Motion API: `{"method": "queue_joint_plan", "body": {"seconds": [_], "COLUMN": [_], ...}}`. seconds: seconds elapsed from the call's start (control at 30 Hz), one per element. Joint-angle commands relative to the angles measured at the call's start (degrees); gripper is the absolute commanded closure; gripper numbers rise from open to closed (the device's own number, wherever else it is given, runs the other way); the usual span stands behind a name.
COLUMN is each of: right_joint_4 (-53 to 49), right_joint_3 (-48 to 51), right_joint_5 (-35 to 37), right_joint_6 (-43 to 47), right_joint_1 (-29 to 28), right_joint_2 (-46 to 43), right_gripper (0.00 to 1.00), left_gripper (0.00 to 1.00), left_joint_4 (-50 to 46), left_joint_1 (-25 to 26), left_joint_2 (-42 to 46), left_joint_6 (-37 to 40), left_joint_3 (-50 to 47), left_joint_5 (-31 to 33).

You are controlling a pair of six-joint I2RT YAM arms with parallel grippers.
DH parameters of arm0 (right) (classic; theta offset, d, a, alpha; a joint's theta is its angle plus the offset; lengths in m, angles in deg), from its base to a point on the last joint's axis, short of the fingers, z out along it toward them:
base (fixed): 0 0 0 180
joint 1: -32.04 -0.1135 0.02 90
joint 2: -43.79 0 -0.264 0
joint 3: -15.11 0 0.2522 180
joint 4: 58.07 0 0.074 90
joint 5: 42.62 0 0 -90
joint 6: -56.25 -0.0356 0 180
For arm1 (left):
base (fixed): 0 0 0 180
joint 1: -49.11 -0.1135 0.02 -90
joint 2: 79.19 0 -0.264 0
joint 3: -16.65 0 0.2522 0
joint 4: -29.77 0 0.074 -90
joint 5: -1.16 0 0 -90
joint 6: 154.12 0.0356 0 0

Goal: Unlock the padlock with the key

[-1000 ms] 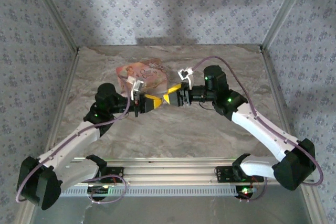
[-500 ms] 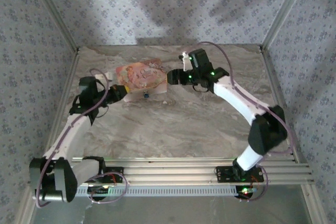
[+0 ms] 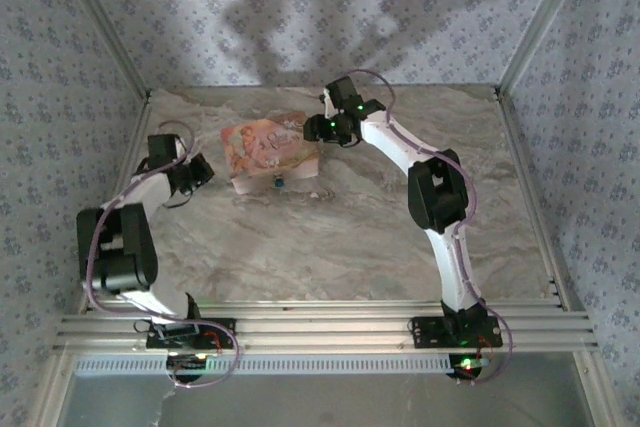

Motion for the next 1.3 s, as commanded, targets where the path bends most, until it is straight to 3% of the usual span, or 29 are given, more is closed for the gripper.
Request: {"method": "queue_joint_plan", "body": {"seconds": [0.0,0.17,0.4,0.63,0.93,1.1,1.27], "right_joint_4": [-0.45,0.74,8.62,11.91,10.40,8.87,4.64], "right_joint_3": [-1.33,3.99,20.35,37.16,51.36,55.77,56.07], "right_joint_5": [-3.69,-6.45,-7.05,-3.20,3.37,4.91,7.46], "right_joint_6": [-0.91,-0.75,-2.83,-3.37,-3.65,-4.73,-4.54], "right_joint_1": [1.09,1.62,1.76,1.54,3.28,5.69,7.10], "right_joint_2": [1.20,0.21,-7.77,-20.11,-35.21,-42.13,-49.96], "right_gripper": [0.43,0.49,0.53,0.54,0.53,0.48,0.44], "left_gripper": [1.00,1.00,1.00,1.00,1.00,1.00,1.00], "left_joint_4": [0.20,-0.59,-0.52,1.45,5.19,6.07,4.37], "left_joint_1": [2.37,6.93,12.06,19.03,28.37,31.06,30.24], "left_joint_2": [-3.80,-6.81,-6.82,-3.51,-2.53,-3.97,-2.31], "left_joint_6": [2.34,3.22,2.75,1.36,0.32,-0.07,-0.18], "left_joint_3": [4.39,7.47,7.30,3.85,2.95,4.81,5.13], "left_joint_5": [0.94,1.82,1.93,2.10,1.94,1.62,0.31]}}
